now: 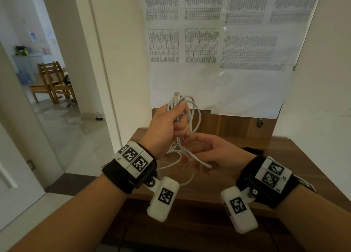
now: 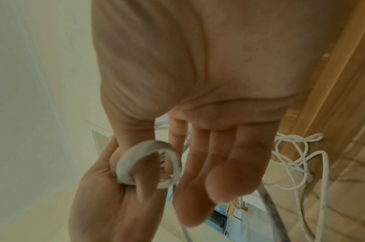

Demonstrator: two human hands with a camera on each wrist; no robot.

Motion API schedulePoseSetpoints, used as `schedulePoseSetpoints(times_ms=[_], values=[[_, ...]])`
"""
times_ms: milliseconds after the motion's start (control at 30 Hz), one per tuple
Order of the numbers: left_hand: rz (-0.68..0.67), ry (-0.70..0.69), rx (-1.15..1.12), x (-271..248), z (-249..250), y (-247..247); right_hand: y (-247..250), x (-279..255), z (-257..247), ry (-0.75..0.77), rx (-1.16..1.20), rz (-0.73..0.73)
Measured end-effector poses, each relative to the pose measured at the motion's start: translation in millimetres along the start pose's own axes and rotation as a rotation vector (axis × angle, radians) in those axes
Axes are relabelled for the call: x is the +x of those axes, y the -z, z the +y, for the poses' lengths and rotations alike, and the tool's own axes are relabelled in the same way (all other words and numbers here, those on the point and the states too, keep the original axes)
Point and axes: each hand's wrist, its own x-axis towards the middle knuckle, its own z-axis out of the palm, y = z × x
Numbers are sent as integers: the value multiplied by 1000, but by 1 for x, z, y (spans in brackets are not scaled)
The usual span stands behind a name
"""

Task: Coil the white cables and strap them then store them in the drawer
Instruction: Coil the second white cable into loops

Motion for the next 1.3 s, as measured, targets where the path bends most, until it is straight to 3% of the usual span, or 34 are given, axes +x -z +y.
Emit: schedulePoseSetpoints(times_ms=[200,433,600,767,1000,1133,1300], values=[[-8,44,-92,0,-3,3,-8,-2,1,75,-183,67],[-71,144,-82,1,8,14,4,-9,-1,306,-556,304],[-97,243,-188,3,15,30,25,-18,-5,357,-652,486],[-98,354,-133,7,13,43,23,-29,-13,258,-486,295],[-51,439,-52,8,15,52,14,-42,-33,274,-565,189],[-51,454,-20,7,24,59,27,-42,-36,185,-1010,283],[-115,411,247,5,24,54,36,-31,-33,108,-1810,195]])
